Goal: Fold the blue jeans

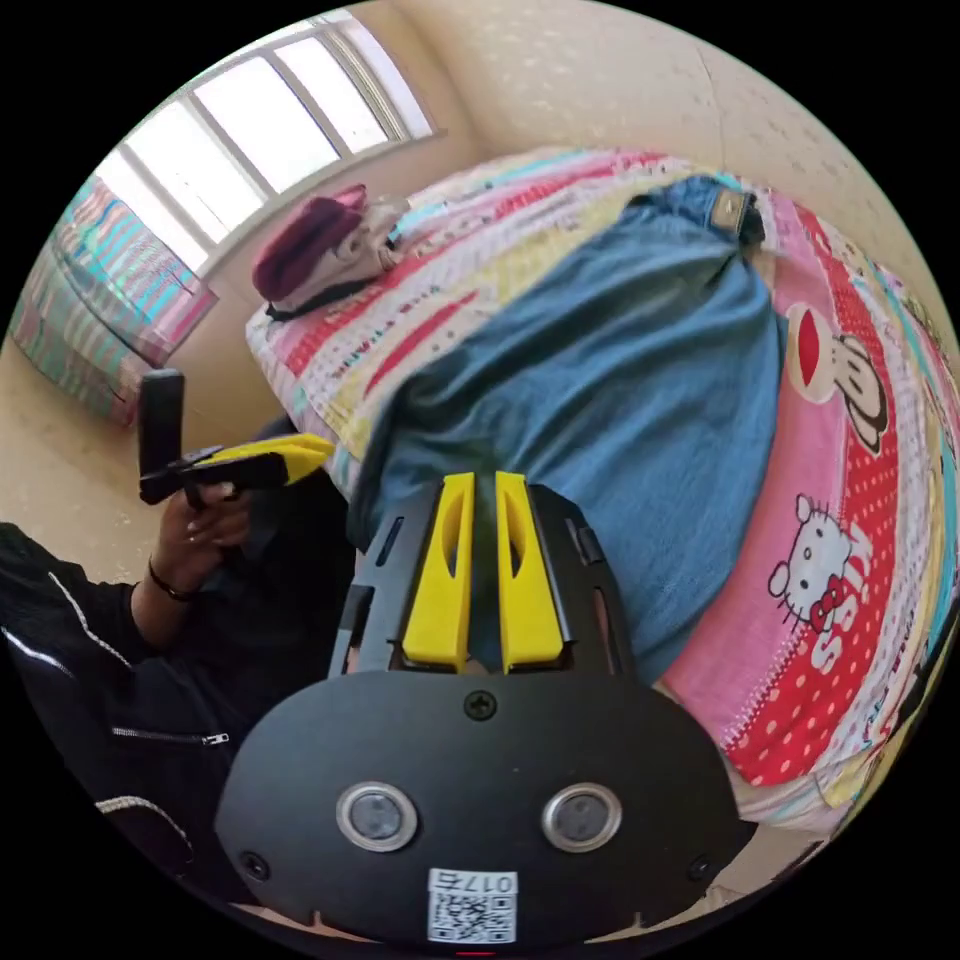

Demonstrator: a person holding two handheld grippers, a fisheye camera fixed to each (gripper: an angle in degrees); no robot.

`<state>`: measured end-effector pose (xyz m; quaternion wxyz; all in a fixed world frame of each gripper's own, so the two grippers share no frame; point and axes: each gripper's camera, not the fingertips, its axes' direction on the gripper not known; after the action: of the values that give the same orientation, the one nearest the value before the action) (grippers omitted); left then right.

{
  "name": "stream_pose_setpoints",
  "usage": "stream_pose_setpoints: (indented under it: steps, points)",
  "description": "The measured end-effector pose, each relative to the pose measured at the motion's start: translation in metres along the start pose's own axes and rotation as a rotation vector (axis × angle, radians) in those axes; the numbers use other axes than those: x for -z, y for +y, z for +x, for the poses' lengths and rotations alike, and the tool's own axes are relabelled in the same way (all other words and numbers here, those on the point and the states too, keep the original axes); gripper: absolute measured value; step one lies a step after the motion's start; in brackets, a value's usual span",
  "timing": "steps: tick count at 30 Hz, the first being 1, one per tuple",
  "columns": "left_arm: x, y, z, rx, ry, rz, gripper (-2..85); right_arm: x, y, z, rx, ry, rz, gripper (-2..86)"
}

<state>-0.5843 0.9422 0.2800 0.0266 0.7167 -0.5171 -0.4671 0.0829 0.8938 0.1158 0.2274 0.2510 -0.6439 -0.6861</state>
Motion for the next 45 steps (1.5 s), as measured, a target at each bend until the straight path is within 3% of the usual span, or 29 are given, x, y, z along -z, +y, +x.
stream_pose_setpoints:
  steps: [2, 7, 10, 14, 17, 20, 26, 29, 33, 45]
  points:
    - [-0.049, -0.003, 0.001, -0.037, -0.048, -0.16, 4.7, 0.007, 0.008, 0.036, -0.091, -0.17, 0.066, 3.7]
    - [-0.049, -0.004, 0.0, 0.033, 0.023, -0.153, 3.3, 0.06, 0.014, 0.071, -0.036, -0.251, 0.367, 5.3]
    - [-0.019, -0.03, 0.044, -0.157, -0.042, -0.006, 1.3, 0.092, -0.013, 0.107, -0.01, -0.146, 0.464, 8.1]
    - [-0.022, -0.08, 0.078, -0.381, -0.111, 0.157, 1.3, 0.097, -0.084, 0.183, -0.06, -0.154, 0.54, 11.4]
    - [-0.076, -0.123, 0.072, -0.458, -0.156, 0.062, 2.3, 0.065, -0.131, 0.259, -0.213, -0.288, 0.56, 12.0]
    - [-0.166, -0.14, 0.04, -0.412, -0.17, -0.249, 1.7, 0.02, -0.157, 0.334, -0.424, -0.401, 0.558, 12.2]
    - [-0.169, -0.152, 0.025, -0.344, -0.079, -0.264, 0.0, -0.041, -0.166, 0.432, -0.663, -0.503, 0.604, 12.4]
    - [-0.172, -0.158, 0.023, -0.333, -0.061, -0.275, -0.1, -0.069, -0.18, 0.451, -0.676, -0.494, 0.502, 12.5]
    - [-0.173, -0.166, 0.019, -0.317, -0.033, -0.282, -0.2, -0.085, -0.181, 0.461, -0.669, -0.52, 0.566, 12.2]
    - [-0.167, -0.192, 0.008, -0.268, 0.05, -0.289, -0.3, -0.093, -0.212, 0.466, -0.702, -0.304, 0.559, 9.5]
